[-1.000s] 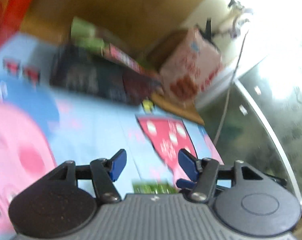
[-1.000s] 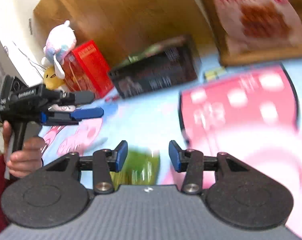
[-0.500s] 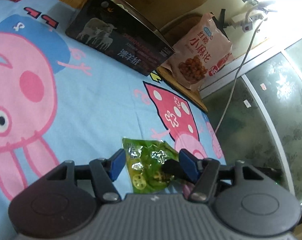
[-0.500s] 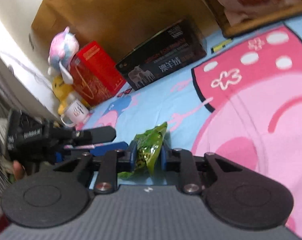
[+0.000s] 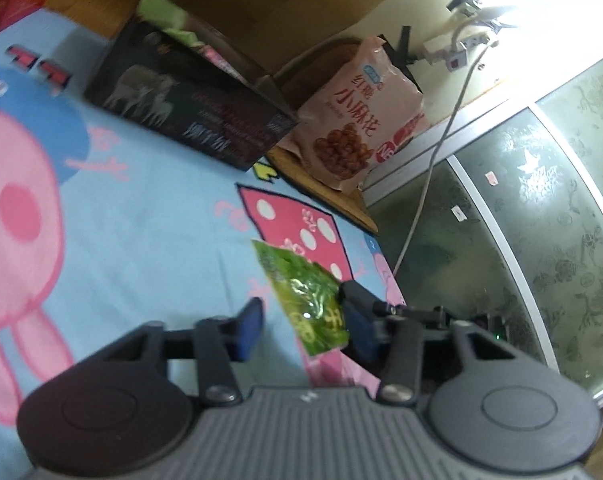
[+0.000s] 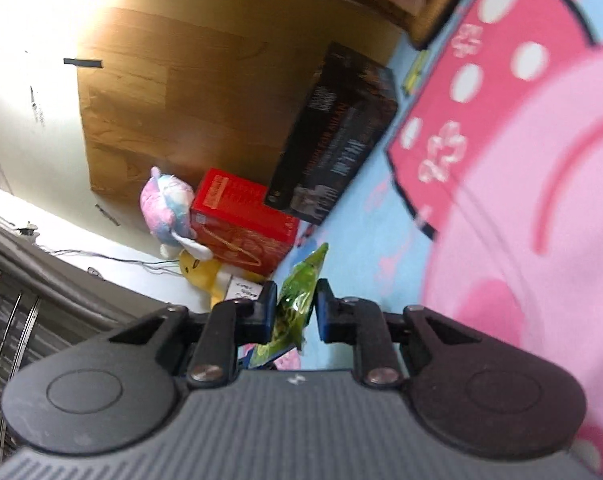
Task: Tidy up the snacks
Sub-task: 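Carry the green packet with the left tool over the tin box, then open the left tool to release the green packet into the tin box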
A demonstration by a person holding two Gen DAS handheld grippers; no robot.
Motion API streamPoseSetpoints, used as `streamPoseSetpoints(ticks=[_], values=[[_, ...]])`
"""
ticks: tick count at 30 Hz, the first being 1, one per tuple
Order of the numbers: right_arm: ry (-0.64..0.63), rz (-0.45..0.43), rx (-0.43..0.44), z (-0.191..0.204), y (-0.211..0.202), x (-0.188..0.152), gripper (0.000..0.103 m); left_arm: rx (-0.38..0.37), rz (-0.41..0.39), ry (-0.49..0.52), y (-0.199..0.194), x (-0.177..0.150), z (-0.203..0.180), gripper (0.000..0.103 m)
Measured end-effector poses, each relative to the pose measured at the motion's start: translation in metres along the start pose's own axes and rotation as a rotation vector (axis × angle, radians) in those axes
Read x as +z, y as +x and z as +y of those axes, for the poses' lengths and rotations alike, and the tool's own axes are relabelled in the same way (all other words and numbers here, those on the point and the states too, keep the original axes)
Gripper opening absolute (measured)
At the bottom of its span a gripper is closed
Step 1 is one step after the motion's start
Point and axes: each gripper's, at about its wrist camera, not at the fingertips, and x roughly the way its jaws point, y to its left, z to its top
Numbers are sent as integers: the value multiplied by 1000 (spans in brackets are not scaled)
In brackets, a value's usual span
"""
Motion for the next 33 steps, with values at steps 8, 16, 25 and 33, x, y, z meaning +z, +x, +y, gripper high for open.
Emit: streamPoseSetpoints(ticks=[8,16,25,33], values=[[-193,-19,-20,51,51,60,22,80,-76,128,9,80,-22,33],[-371,-42,-114,65,121,128,23,218,-112,180,45,158,-4,34],[-639,-137,-281,65,141,117,41,344,-146,214,62,160,7,44],[-627,-233,-279,67,91,93,45,394,-186,254,36,134,-19,47]])
